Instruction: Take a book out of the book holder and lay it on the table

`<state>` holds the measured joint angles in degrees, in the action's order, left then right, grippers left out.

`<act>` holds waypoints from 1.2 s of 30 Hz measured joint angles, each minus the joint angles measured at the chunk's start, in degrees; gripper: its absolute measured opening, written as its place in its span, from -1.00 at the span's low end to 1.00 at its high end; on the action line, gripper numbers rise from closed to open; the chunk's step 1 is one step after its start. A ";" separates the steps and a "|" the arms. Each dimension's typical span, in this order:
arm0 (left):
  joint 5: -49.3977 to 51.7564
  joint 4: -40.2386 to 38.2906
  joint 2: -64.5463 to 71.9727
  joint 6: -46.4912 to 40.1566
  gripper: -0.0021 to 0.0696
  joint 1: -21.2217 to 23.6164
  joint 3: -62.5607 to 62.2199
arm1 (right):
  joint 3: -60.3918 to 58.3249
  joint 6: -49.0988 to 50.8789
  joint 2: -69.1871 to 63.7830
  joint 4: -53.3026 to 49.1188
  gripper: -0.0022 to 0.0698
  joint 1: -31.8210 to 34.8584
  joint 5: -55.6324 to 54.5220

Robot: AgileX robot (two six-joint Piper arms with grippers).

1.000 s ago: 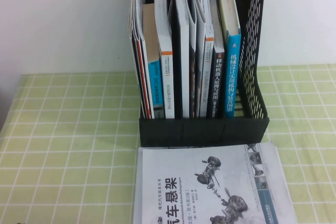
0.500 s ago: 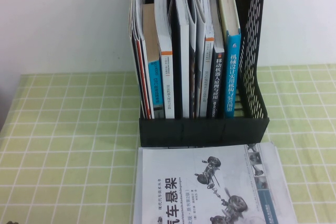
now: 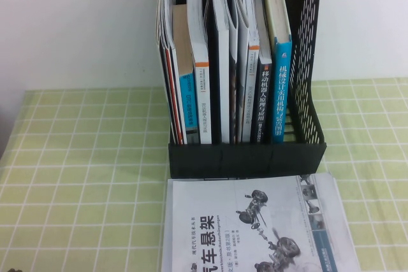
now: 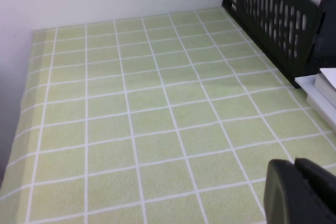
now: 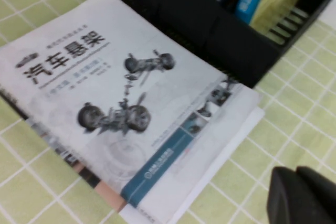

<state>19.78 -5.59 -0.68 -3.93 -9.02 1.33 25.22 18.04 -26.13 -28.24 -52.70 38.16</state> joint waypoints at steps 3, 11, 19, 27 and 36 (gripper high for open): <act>0.00 0.00 0.00 0.00 -0.95 0.00 0.00 | 0.00 0.00 1.94 0.52 -0.94 7.57 0.00; 0.00 0.07 0.00 0.00 -0.95 0.00 0.00 | -2.68 2.85 16.23 3.55 -0.94 30.30 -6.84; 0.00 0.07 0.00 0.00 -0.95 0.00 0.00 | -18.23 2.89 26.68 12.37 -0.94 47.95 -15.06; 0.00 0.12 0.00 -0.13 -0.95 0.00 0.00 | -26.41 -10.98 26.77 25.54 -0.94 51.56 -15.99; 0.00 0.12 0.00 -0.13 -0.95 0.00 0.00 | -26.41 -20.33 26.77 31.15 -0.94 53.39 -16.11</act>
<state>19.78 -5.47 -0.68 -4.06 -9.02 1.33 -1.19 -2.29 0.65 2.91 0.68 22.05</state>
